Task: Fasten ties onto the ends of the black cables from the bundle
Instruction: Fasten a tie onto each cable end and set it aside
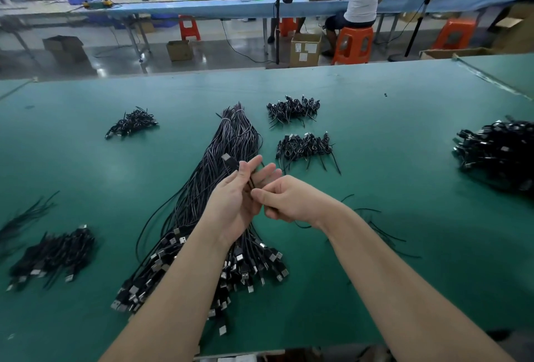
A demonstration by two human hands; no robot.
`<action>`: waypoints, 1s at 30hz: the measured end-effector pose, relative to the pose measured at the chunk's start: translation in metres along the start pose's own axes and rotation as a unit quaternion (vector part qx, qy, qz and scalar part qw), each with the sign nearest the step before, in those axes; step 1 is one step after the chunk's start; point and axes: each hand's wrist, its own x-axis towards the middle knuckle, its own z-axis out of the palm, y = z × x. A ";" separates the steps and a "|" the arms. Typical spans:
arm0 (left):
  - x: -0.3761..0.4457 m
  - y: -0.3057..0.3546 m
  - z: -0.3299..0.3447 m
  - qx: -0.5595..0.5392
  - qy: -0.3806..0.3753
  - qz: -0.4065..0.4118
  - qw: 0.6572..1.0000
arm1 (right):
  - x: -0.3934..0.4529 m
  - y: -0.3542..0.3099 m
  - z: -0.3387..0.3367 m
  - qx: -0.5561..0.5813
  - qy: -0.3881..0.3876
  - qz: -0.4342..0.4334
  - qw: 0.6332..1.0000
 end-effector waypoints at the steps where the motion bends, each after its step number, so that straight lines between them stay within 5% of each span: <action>1: 0.001 -0.001 0.000 0.002 -0.002 0.000 1.000 | 0.000 0.000 0.001 -0.008 -0.002 0.001 1.000; 23: -0.005 0.019 0.002 -0.042 0.008 0.040 0.998 | 0.003 0.015 0.004 0.027 -0.006 0.039 0.999; 30: -0.011 0.023 -0.004 -0.026 -0.046 0.033 0.998 | 0.000 0.019 -0.008 0.094 -0.083 0.020 0.992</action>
